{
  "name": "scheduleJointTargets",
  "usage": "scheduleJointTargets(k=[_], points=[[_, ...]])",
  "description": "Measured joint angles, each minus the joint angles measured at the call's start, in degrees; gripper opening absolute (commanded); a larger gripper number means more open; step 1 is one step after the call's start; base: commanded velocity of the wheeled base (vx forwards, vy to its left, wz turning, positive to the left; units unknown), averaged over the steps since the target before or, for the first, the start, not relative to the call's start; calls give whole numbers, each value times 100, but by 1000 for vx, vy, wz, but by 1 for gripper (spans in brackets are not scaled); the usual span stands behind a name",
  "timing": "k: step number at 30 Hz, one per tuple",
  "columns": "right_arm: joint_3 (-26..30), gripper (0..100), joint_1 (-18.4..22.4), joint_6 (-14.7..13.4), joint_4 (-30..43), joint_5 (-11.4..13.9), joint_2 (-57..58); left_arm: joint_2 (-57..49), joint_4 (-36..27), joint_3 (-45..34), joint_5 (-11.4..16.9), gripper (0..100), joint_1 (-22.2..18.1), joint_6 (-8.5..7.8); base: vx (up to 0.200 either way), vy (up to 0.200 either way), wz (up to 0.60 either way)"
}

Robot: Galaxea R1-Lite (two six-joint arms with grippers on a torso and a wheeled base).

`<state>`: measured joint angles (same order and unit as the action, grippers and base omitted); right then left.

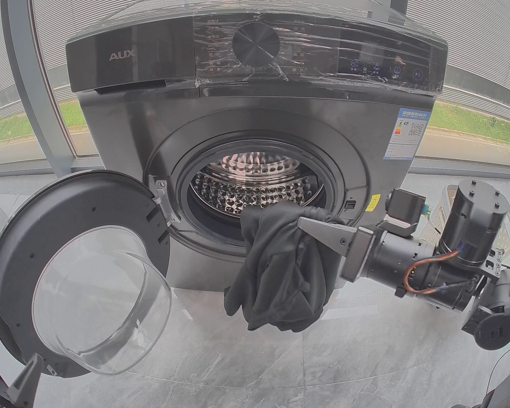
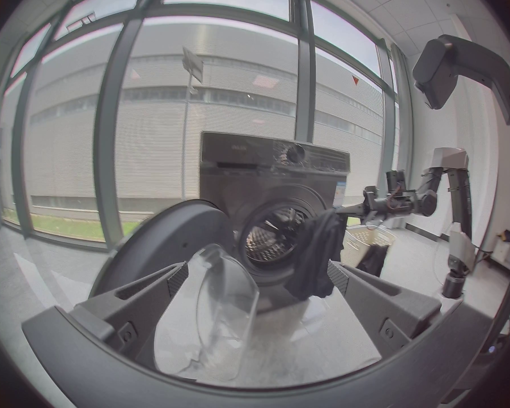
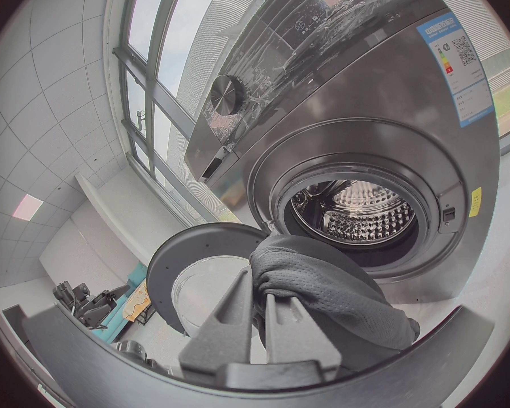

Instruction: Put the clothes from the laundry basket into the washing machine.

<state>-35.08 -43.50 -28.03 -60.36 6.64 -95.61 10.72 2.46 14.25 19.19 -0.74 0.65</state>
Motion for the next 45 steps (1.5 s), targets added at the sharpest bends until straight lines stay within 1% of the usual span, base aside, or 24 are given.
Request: scheduleJointTargets(k=[4,7,9,12,15,18,21,24,27,33,37,39,40,41,44,45], points=[[-385,0,-13,-16,-5,-150,-301,844,207,88,524,100,67,-69,0,0,0],[-623,0,-11,-29,-7,-216,-500,1438,534,99,761,100,195,-113,0,0,0],[-750,0,-10,-33,-7,-241,-607,1781,755,99,837,100,306,-133,0,0,0],[-992,0,-10,-44,-7,-290,-802,2465,1179,99,917,100,652,-162,0,0,0],[-1182,0,-11,-49,-7,-343,-946,3077,1477,96,902,100,1033,-187,0,0,0],[-1325,0,-16,-51,-7,-380,-1062,3716,1773,105,812,100,1463,-204,0,0,0],[-1410,0,-16,-71,-11,-402,-1141,4267,2102,121,755,100,1876,-199,0,0,0],[-1460,0,-16,-88,-13,-422,-1195,4808,2420,132,713,100,2199,-195,0,0,0],[-1504,0,-16,-106,-13,-438,-1235,5425,2759,154,684,100,2475,-187,0,0,0],[-1519,0,-20,-117,-16,-446,-1263,6343,3276,230,664,100,2745,-165,0,0,0],[-1519,0,-22,-119,-21,-486,-1269,6930,3695,286,651,100,2899,-83,0,0,0],[-1519,0,-24,-117,-22,-512,-1271,7183,3875,317,594,100,2954,-57,0,0,0],[-1519,0,-27,-110,-38,-532,-1276,7373,4031,347,514,100,2995,-29,0,0,0],[-1519,0,-33,-104,-139,-552,-1291,7647,4370,411,383,100,3078,63,0,0,0],[-1517,0,-44,-99,-207,-558,-1304,7812,4639,468,311,100,3155,189,0,0,0],[-1513,0,-51,-99,-238,-564,-1310,7895,4740,499,278,100,3207,263,0,0,0]])
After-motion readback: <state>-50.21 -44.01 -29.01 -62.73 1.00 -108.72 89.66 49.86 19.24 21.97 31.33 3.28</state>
